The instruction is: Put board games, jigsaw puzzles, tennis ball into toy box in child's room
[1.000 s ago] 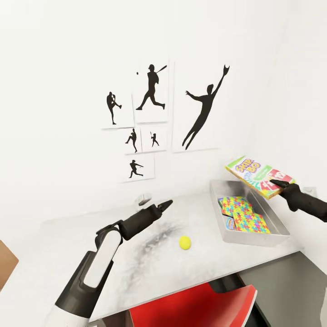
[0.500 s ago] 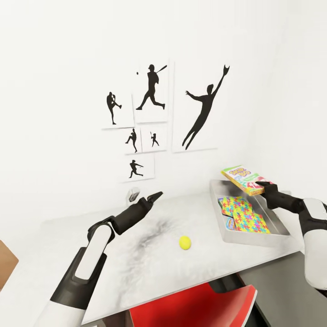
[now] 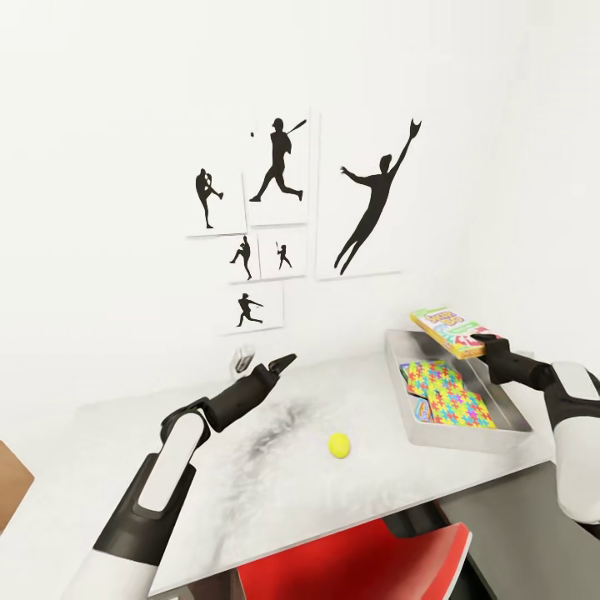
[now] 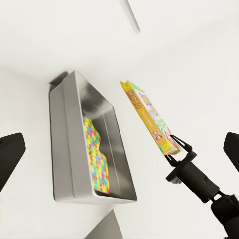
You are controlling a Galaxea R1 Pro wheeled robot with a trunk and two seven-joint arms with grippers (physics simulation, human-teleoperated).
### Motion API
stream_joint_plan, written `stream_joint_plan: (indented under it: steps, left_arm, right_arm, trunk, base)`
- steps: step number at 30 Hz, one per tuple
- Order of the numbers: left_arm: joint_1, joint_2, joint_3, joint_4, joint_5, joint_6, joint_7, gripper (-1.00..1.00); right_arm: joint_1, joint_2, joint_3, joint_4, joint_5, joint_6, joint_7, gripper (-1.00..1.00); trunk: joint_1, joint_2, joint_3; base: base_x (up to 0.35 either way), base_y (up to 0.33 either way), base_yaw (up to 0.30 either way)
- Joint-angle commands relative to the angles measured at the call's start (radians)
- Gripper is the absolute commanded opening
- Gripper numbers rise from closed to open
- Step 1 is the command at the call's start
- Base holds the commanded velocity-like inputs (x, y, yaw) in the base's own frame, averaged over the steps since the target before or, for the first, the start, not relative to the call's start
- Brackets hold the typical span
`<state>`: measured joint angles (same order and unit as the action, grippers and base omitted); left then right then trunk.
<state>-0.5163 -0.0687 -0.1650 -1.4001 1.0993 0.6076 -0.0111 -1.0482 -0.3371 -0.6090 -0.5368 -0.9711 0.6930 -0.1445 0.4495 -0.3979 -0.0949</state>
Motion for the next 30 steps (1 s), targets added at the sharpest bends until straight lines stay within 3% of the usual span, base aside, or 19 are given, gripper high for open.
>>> stream_joint_plan:
  steps: [1, 10, 30]
  left_arm:
    - [-0.001, 0.000, 0.001, 0.003, 0.002, 0.004, -0.001, 1.00]
    - [-0.007, 0.000, 0.000, 0.016, 0.004, 0.016, -0.007, 1.00]
    - [-0.008, 0.000, 0.006, 0.018, 0.011, 0.026, -0.014, 1.00]
  right_arm:
    - [-0.002, 0.000, -0.004, -0.001, -0.014, 0.002, -0.019, -1.00]
    - [-0.003, -0.002, -0.006, 0.000, -0.015, -0.004, -0.086, -1.00]
    - [-0.002, -0.005, -0.006, 0.000, -0.015, -0.004, -0.103, -1.00]
  trunk:
    - [0.001, -0.002, -0.002]
    - [0.001, -0.002, -0.002]
    - [0.001, -0.002, -0.014]
  base:
    - [0.000, 0.000, 0.000]
    - [0.000, 0.000, 0.000]
    - [0.000, 0.000, 0.000]
